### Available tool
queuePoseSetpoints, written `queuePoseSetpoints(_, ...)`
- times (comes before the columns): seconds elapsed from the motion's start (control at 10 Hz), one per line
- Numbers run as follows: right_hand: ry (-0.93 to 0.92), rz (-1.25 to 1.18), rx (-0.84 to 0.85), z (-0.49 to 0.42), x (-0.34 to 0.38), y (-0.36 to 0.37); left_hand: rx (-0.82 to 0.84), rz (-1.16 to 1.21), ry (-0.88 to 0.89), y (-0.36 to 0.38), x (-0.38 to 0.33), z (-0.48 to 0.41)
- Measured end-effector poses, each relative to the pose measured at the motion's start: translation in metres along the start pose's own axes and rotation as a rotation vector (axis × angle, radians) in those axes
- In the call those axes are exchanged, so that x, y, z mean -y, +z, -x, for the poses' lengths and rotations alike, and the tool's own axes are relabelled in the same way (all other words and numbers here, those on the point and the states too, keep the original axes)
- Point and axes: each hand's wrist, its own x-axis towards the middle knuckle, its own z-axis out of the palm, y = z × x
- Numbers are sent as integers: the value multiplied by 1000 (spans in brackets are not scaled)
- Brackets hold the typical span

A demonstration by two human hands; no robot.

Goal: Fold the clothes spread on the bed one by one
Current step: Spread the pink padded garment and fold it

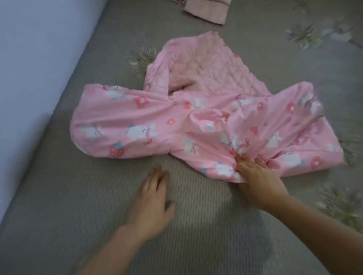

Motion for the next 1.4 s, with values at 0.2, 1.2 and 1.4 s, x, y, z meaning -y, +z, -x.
queuePoseSetpoints(0.2,55,78,235,116,-21,20,-402,181,144,-38,-73,66)
queuePoseSetpoints(1.2,1081,-1189,-666,184,-54,-78,-420,1033,-654,-30,-174,84)
queuePoseSetpoints(1.4,688,-1281,-1446,242,-103,-194,-732,1148,-281,-122,-207,90)
